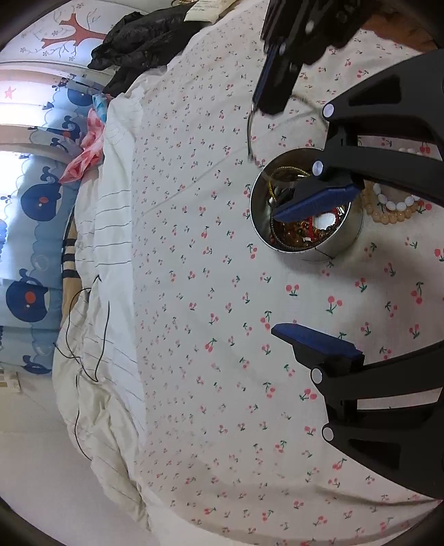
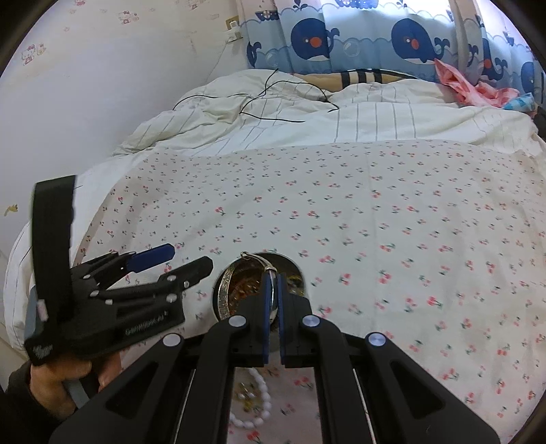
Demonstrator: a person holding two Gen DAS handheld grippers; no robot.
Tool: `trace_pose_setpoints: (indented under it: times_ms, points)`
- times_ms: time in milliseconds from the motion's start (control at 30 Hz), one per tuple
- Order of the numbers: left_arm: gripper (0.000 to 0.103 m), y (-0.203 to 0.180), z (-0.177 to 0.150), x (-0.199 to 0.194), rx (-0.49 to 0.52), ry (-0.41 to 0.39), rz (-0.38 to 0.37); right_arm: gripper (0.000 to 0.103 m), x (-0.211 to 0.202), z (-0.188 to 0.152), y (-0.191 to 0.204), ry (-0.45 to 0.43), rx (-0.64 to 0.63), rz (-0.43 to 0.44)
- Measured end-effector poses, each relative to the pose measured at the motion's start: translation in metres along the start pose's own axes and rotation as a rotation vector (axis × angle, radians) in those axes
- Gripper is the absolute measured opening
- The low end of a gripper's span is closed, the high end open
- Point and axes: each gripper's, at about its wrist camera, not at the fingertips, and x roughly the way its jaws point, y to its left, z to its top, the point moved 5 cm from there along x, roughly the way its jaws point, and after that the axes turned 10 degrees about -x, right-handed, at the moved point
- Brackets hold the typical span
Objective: Organize jewelry
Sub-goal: 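Open left tool to drop black bracelet into tin while right tool holds bangle, then lower the silver bangle into the tin and open the right tool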
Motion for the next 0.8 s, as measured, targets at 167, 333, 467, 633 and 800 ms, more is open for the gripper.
trace_pose_setpoints:
  times_ms: [167,333,467,633,800]
  points:
    - [0.064,0.001,0.004,-0.008,0.019,-0.036,0.016,0.005,0.014,0.007,0.009,0.001,0.005,0.008]
    - [0.066,0.004,0.006,-0.015,0.014,-0.050,0.011,0.005,0.024,0.005,0.012,0.020,0.001,0.008]
    - [0.067,0.004,0.007,-0.018,0.016,-0.062,0.013,0.005,0.028,0.003,0.011,0.025,0.005,0.005]
    - [0.068,0.001,0.007,-0.020,0.033,-0.071,0.023,0.005,0.031,0.002,0.012,0.030,0.005,0.003]
    - [0.068,-0.002,0.006,-0.021,0.055,-0.082,0.034,0.005,0.032,0.001,0.011,0.033,0.008,0.004]
